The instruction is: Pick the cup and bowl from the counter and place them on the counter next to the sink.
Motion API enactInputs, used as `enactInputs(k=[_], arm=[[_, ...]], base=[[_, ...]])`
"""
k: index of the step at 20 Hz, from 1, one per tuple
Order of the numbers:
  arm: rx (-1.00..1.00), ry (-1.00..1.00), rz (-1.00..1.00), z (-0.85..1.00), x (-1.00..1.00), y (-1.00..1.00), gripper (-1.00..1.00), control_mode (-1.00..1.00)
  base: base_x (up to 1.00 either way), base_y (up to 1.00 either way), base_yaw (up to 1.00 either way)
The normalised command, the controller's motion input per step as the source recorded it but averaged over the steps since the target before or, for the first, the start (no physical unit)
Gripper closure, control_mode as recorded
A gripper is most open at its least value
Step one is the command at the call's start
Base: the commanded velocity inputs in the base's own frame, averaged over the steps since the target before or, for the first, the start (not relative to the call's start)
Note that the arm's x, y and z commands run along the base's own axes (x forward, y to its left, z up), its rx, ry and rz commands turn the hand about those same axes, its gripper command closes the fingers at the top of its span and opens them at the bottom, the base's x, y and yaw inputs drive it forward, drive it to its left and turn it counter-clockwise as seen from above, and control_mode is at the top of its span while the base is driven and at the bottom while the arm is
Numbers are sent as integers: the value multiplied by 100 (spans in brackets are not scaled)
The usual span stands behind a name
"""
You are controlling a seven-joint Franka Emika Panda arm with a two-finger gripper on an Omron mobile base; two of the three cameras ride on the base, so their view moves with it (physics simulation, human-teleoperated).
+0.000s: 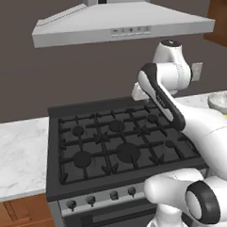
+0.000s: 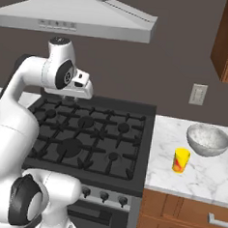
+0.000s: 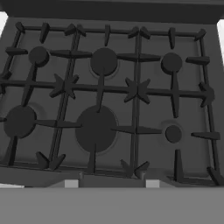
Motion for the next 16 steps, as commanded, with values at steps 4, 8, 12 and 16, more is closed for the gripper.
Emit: enactInputs(k=[4,8,12,16], arm=[[0,0,-3,-2,-12,-14,-100,-100],[0,1,-12,-6,-53,-51,-100,-100],[0,0,-13,-7,-54,-68,-100,-100],[0,0,-15,-3,-52,-83,-100,-100]], base=[[0,0,0],[0,0,0],[0,0,0],[0,0,0]])
